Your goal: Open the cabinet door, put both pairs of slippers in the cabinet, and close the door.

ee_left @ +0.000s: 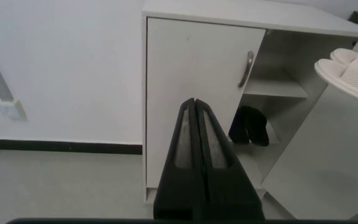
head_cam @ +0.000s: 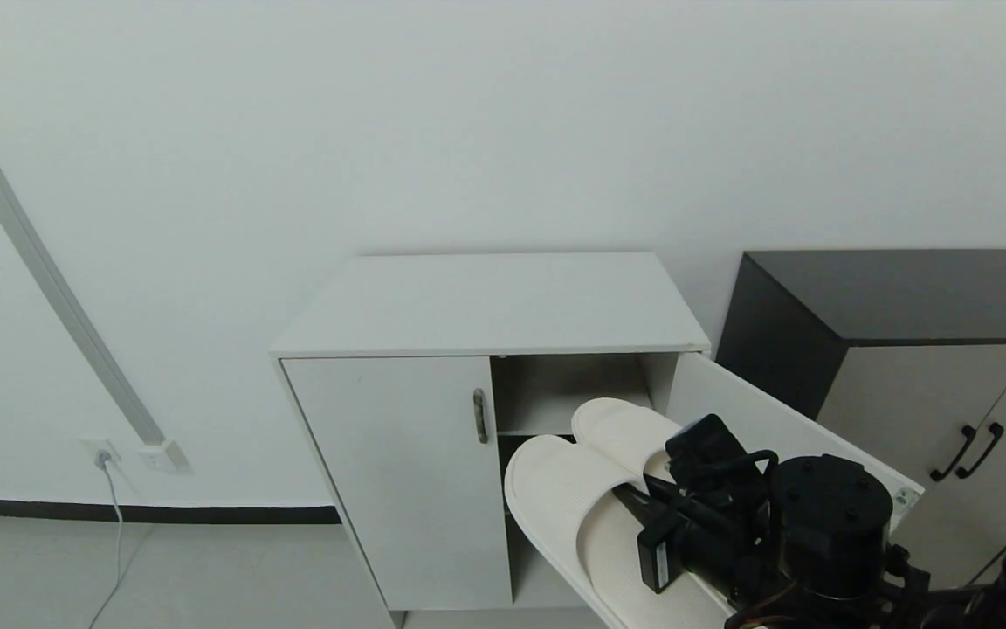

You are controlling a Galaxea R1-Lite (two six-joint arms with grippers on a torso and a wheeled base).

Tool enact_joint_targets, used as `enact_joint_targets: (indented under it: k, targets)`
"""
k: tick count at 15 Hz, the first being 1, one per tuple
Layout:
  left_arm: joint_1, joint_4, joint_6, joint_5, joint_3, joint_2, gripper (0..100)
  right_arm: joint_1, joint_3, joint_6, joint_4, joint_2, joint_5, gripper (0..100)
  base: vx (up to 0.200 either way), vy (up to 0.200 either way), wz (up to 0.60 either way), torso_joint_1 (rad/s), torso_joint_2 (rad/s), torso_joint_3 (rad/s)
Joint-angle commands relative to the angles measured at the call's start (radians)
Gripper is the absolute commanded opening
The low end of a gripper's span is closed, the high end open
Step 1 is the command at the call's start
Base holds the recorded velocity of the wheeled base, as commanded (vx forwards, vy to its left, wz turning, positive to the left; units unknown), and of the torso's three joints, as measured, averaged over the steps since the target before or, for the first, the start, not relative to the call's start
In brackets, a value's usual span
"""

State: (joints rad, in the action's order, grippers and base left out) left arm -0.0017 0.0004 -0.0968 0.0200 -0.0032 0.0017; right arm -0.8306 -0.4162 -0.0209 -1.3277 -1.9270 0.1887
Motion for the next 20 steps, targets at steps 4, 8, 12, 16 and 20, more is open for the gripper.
enact_joint_targets:
  k: [4,8,12,16,20]
  targets:
    - [0.0,0.0,0.0,0.001,0.0,0.0,0,-0.012,0.014,0.001,-0.031,-0.024,0.0,0,0.0,0.0,0.0,-0.224,0.55,0.315]
    - [0.0,0.0,0.0,0.001,0.0,0.0,0,-0.015,0.022,0.001,-0.042,-0.024,0.0,0,0.0,0.0,0.0,-0.204,0.53,0.317]
    - [0.0,0.0,-0.001,0.001,0.0,0.0,0,-0.016,0.027,0.002,-0.056,-0.026,0.0,0,0.0,0.0,0.0,-0.183,0.5,0.319]
    - [0.0,0.0,-0.001,0.001,0.0,0.0,0,-0.016,0.028,0.001,-0.056,-0.027,0.0,0,0.0,0.0,0.0,-0.155,0.48,0.331]
    - [0.0,0.001,-0.001,0.001,0.0,0.0,0,-0.016,0.03,0.001,-0.067,-0.033,0.0,0,0.0,0.0,0.0,-0.12,0.46,0.348]
